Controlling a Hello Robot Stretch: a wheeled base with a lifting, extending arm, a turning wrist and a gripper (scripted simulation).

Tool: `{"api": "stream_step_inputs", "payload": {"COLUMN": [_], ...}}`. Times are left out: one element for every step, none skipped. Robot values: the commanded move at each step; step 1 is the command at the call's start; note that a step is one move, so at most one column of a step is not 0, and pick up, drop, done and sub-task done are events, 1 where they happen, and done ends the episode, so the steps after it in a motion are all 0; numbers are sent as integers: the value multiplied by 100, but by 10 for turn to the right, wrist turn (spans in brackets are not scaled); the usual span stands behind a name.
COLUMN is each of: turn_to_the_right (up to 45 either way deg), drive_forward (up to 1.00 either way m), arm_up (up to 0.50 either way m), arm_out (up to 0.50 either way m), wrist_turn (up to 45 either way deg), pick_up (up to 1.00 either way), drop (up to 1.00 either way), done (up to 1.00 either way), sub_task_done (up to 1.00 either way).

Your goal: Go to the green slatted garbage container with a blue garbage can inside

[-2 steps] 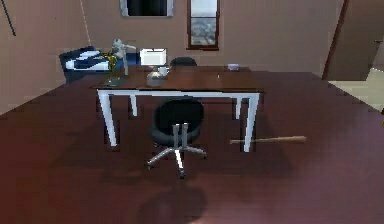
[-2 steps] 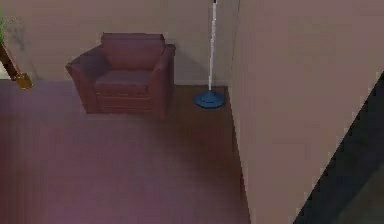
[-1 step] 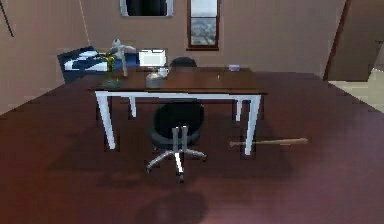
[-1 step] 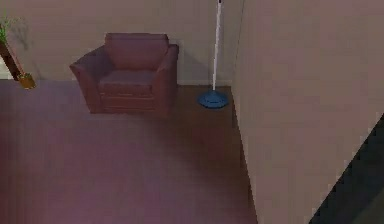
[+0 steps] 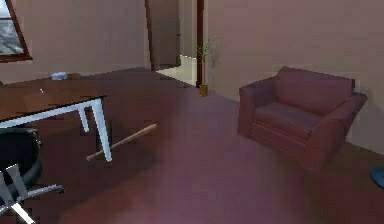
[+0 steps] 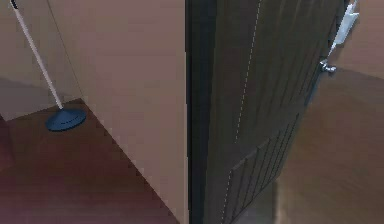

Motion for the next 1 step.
{"api": "stream_step_inputs", "payload": {"turn_to_the_right": [30], "drive_forward": [0], "arm_up": [0], "arm_out": [0], "wrist_turn": [0], "pick_up": [0], "drop": [0], "done": [0], "sub_task_done": [0]}}
